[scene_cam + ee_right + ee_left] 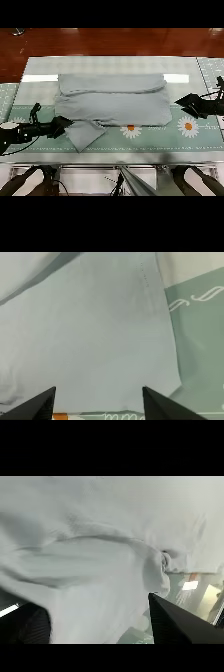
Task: Fold the shirts.
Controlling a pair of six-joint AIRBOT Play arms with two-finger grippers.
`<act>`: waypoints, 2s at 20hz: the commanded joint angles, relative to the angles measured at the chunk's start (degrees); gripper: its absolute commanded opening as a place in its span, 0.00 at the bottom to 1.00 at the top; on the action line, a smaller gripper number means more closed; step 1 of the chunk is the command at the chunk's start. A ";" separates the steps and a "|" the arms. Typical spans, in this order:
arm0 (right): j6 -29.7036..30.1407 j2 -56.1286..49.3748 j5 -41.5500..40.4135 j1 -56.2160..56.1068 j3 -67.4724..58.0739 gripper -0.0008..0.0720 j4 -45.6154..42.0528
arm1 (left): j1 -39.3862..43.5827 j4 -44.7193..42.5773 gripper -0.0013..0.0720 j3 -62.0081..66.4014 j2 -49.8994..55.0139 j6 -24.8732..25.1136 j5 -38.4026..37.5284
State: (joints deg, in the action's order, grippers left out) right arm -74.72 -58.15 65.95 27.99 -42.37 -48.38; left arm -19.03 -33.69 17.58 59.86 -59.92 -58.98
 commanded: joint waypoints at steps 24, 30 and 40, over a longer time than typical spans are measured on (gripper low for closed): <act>-0.66 -18.36 -7.67 -8.79 4.39 0.84 5.97 | 3.69 2.51 0.04 0.09 1.01 -0.13 3.08; 4.48 -19.43 -2.86 -12.09 -7.06 0.06 4.37 | 0.46 2.49 0.04 6.88 1.03 -0.15 0.79; 1.86 -29.94 -6.03 -12.15 -29.86 0.06 9.44 | 3.37 2.84 0.04 44.15 25.27 -6.62 1.51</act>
State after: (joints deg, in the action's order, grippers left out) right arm -73.14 -84.53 61.41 15.92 -67.02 -41.63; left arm -16.97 -30.92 51.31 76.86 -64.69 -57.52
